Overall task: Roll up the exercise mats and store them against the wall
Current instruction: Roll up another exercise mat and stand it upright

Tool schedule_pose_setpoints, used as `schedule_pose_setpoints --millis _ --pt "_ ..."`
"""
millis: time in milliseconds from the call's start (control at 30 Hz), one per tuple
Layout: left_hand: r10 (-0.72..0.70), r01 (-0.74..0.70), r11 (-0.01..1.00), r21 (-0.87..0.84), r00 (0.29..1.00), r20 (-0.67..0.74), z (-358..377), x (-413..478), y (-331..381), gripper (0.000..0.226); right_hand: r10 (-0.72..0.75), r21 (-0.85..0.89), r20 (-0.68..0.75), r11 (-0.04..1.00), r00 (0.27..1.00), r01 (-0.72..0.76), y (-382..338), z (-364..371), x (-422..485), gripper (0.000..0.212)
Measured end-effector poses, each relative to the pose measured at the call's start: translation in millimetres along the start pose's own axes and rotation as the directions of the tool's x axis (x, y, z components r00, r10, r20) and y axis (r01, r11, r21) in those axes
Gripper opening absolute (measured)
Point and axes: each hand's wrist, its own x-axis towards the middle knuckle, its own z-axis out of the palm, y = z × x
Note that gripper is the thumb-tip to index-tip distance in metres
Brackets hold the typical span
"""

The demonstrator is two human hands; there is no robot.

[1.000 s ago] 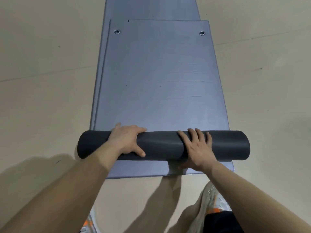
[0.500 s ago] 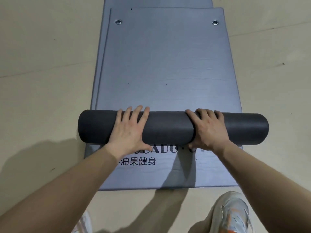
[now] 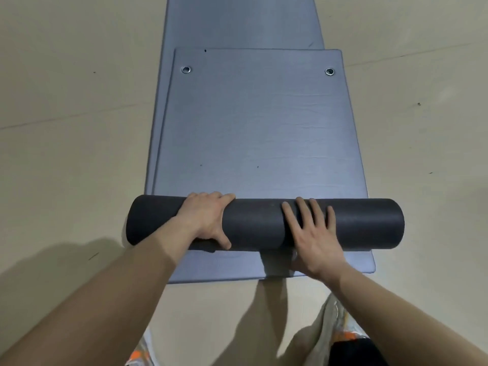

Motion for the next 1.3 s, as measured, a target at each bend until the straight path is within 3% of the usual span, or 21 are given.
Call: schedule_pose_setpoints --millis 67,200,333,433,533,667,867,933,1000,1067,1233,1300 --pt "-0.044 0.045 0.999 0.010 0.997 -0.066 7 -8 7 0.121 0.054 0.009 -0.022 0.999 0.998 -0.054 -8 12 -1 0.158" --pt "-0.191 0.212 0.976 0.056 0.946 -0.263 42 -40 23 0.128 0.019 0.054 -0.005 0.998 1.000 -0.019 9 -13 37 0.143" --pt "-0.169 0.179 0.984 0.002 0.932 -0.321 23 -2 -1 0.131 0.055 0.016 -0.045 0.998 0.997 -0.054 17 -29 60 0.143" --pt "-0.086 0.090 0.996 0.002 0.957 -0.275 -9 29 -20 0.133 0.115 0.004 -0.202 0.993 0.973 -0.116 20 -17 65 0.130" --pt "-0.039 0.050 0.998 0.030 0.958 -0.283 -17 40 -31 0.132 0.057 -0.006 -0.185 0.998 0.981 -0.060 34 -30 87 0.118" --pt "-0.056 0.055 0.998 -0.014 0.972 -0.226 -34 41 -26 0.116 0.020 -0.009 -0.050 1.000 0.999 -0.021 38 -55 91 0.106" --pt "-0.093 0.102 0.982 -0.158 0.993 0.066 -3 -21 -3 0.110 -0.064 0.028 0.179 0.998 0.982 0.060 19 -56 35 0.097" --pt "-0.150 0.146 0.986 -0.077 0.988 -0.045 11 -41 8 0.110 -0.073 0.049 0.202 0.997 0.977 0.064 15 -55 26 0.096" --pt "-0.187 0.193 0.981 0.009 0.959 -0.211 30 -60 23 0.108 -0.068 0.084 0.226 0.995 0.972 0.051 15 -62 29 0.097" --pt "-0.165 0.184 0.982 0.042 0.943 -0.288 50 -73 36 0.103 -0.066 0.091 0.228 0.995 0.971 0.046 14 -66 31 0.104" --pt "-0.097 0.090 0.995 -0.049 0.977 -0.188 22 -35 4 0.084 0.087 0.036 -0.111 0.996 0.990 -0.083 -8 -22 -2 0.134" --pt "-0.057 0.044 0.997 -0.065 0.976 -0.211 8 -20 -5 0.074 0.085 0.036 -0.101 0.996 0.991 -0.082 -7 -13 5 0.142"
